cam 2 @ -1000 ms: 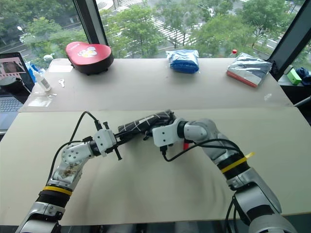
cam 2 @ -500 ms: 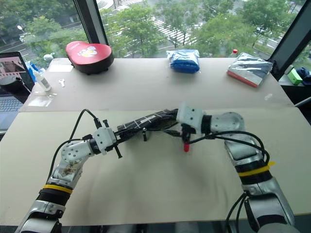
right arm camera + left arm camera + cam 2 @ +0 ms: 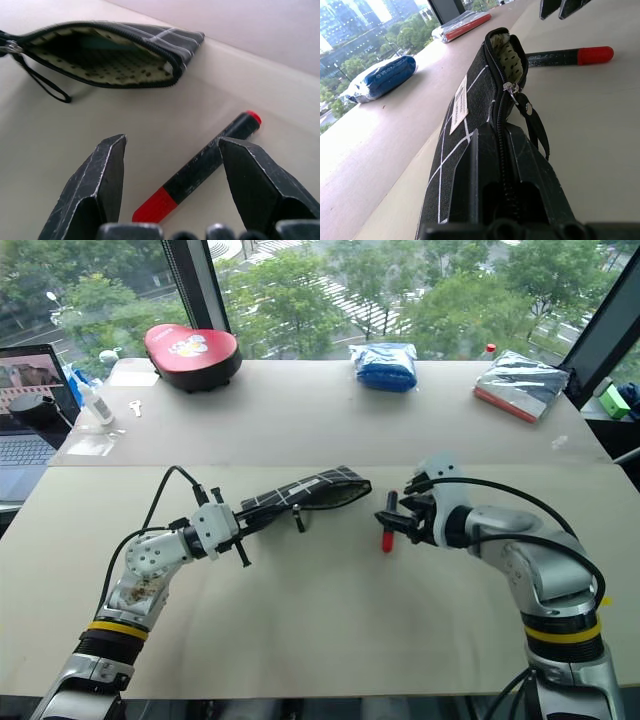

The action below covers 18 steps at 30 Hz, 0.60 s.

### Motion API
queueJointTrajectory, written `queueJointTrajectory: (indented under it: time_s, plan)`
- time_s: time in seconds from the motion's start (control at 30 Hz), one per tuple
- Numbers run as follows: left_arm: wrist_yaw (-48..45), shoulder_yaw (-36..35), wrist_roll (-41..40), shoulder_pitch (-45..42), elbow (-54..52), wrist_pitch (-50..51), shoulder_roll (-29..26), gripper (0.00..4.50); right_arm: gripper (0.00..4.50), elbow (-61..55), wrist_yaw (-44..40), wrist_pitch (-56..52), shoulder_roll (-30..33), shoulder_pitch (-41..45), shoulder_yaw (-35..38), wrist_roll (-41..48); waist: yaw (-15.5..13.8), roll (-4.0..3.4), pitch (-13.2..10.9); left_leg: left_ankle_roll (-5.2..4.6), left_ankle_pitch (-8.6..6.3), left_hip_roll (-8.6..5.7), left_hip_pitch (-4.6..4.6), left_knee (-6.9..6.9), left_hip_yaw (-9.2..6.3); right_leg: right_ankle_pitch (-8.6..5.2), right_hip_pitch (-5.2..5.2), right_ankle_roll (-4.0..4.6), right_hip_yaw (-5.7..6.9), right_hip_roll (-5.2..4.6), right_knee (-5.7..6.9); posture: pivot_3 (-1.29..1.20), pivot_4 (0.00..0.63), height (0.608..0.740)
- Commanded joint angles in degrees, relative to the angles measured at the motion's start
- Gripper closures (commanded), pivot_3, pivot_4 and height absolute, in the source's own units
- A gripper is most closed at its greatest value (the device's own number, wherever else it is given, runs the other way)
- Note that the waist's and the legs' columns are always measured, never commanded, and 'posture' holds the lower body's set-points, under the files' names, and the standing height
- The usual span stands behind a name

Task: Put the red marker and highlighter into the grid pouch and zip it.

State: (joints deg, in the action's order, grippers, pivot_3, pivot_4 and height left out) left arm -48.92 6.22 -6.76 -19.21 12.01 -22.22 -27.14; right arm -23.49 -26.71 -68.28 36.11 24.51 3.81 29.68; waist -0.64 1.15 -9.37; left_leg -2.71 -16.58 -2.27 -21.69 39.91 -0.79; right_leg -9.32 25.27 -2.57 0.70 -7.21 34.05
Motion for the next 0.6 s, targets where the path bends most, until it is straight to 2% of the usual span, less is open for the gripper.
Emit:
queueJointTrajectory:
  time_s: [0.03,0.6]
  plan:
    - [0.62,-0.47,-0.24,-0.23,-0.67,-0.79,0.31,4.50,1.26,-2.58,5.73,-3.29,-1.71,1.71,2.76,-1.81,-0.05,0.00,0.00,0.00,0.00,-0.01,-0.01,0.01,-0.01,0.01,-0.02,-0.01,0.00,0.00,0.00,0.00,0.150,0.740]
    - [1.80,-0.65,-0.06,0.31,-1.00,-0.52,0.82,4.50,1.26,2.78,14.95,-3.91,-10.56,2.99,-0.56,-7.65,0.27,0.00,0.00,-0.02,0.00,-0.02,0.01,0.02,0.00,0.01,-0.04,-0.03,0.04,0.06,0.04,0.00,0.150,0.740]
